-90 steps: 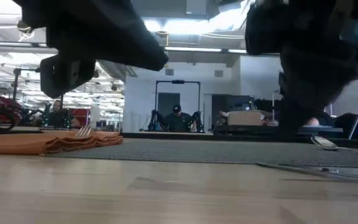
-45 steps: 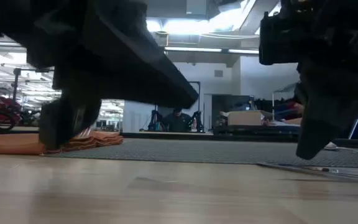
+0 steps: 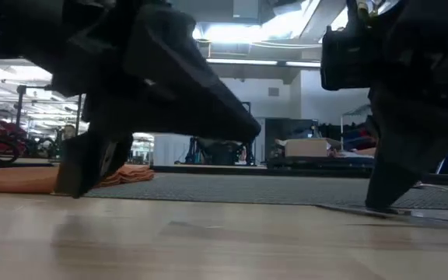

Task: Set table place
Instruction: Put the silver table knife on the gray tablemat to the left of the silver spoon

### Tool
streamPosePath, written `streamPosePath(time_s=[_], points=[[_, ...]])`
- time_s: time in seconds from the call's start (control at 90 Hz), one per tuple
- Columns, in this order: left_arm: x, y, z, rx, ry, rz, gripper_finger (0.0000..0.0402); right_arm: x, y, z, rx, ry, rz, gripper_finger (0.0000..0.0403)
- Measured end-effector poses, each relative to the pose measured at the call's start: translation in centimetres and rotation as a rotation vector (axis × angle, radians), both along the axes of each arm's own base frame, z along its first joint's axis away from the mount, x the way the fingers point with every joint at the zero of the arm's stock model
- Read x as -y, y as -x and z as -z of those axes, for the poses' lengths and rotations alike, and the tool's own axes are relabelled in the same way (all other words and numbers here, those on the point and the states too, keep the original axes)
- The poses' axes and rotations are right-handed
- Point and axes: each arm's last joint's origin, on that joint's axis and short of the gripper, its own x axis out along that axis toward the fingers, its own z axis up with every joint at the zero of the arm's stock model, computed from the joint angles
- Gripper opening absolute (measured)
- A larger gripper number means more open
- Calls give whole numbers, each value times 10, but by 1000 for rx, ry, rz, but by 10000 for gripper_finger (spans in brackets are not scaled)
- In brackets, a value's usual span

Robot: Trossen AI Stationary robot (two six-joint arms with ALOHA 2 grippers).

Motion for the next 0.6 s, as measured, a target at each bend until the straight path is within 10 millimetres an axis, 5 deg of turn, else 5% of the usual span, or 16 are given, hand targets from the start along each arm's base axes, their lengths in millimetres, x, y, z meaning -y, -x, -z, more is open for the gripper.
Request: streamPosePath(time_s=[0.6], points=[[-3,-2,0,2,15,-16,0,-3,-3,-2,31,-43,-13,0]])
